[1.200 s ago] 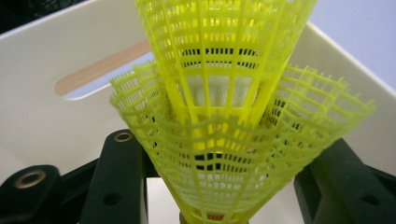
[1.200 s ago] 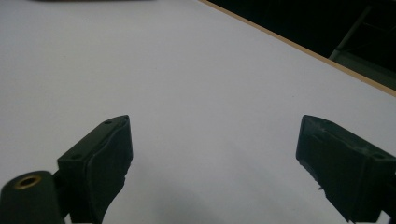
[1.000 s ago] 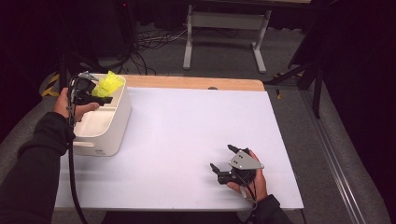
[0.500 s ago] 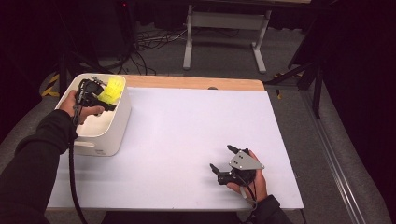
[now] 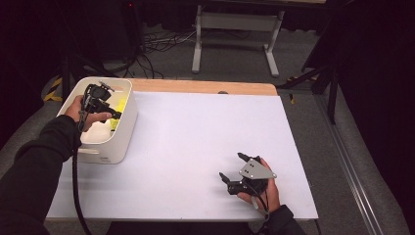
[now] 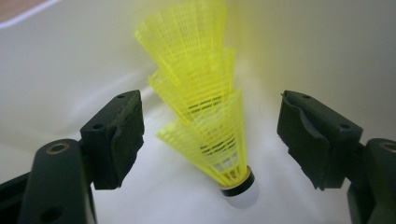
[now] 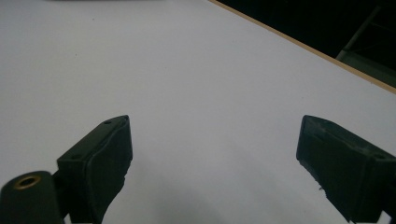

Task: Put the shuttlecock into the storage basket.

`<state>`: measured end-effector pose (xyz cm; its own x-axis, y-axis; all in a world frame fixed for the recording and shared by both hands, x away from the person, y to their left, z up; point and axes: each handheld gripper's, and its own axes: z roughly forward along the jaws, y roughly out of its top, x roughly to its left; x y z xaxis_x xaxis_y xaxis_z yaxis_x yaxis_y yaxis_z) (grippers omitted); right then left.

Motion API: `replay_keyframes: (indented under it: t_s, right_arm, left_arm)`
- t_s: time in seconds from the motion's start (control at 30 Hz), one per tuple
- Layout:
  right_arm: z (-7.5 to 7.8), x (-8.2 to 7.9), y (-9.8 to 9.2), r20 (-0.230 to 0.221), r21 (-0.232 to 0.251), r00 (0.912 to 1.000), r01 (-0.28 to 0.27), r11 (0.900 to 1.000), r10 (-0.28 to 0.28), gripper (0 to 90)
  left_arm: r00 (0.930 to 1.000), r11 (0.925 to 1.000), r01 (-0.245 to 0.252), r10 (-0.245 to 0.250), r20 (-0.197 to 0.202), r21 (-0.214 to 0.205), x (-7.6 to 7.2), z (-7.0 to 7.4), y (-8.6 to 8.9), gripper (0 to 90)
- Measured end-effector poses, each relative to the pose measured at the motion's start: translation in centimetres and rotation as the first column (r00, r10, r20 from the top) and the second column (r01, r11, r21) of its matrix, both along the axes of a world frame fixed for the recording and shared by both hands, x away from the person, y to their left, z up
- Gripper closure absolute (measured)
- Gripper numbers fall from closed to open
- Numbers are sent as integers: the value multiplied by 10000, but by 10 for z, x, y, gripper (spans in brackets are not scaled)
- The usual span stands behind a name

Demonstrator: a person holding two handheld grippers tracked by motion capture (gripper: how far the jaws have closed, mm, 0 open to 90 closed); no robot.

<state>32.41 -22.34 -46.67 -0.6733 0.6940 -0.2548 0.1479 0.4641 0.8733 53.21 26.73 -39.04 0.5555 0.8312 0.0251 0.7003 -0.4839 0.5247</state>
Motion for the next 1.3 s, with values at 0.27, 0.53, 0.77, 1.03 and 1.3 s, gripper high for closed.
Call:
replay_keyframes:
  t_s: [0.27, 0.53, 0.77, 1.03, 1.3]
  right_arm:
    - [0, 1, -1, 40, -4, 10000, 33, 10000, -33, 113]
    - [2, 0, -1, 167, 26, 9998, 81, 10000, -82, 113]
    - [3, 0, 0, 153, 1, 9998, 95, 10000, -95, 112]
    - [5, 0, -2, 169, 77, 9998, 90, 9999, -91, 109]
    - [9, 0, -6, 219, 296, 9995, 232, 9993, -239, 98]
  left_arm:
    - [9782, 9953, 331, -137, 2071, -905, -19, 28, 7, 167]
    - [9403, 9922, 808, -443, 3373, -950, -40, 48, 4, 136]
    - [9086, 9866, 1078, -476, 4150, -1229, -53, 60, 1, 113]
    - [8783, 9773, 1323, -382, 4765, -1655, -68, 69, 6, 96]
    - [8389, 9664, 1884, -657, 5403, -1751, -91, 76, 5, 83]
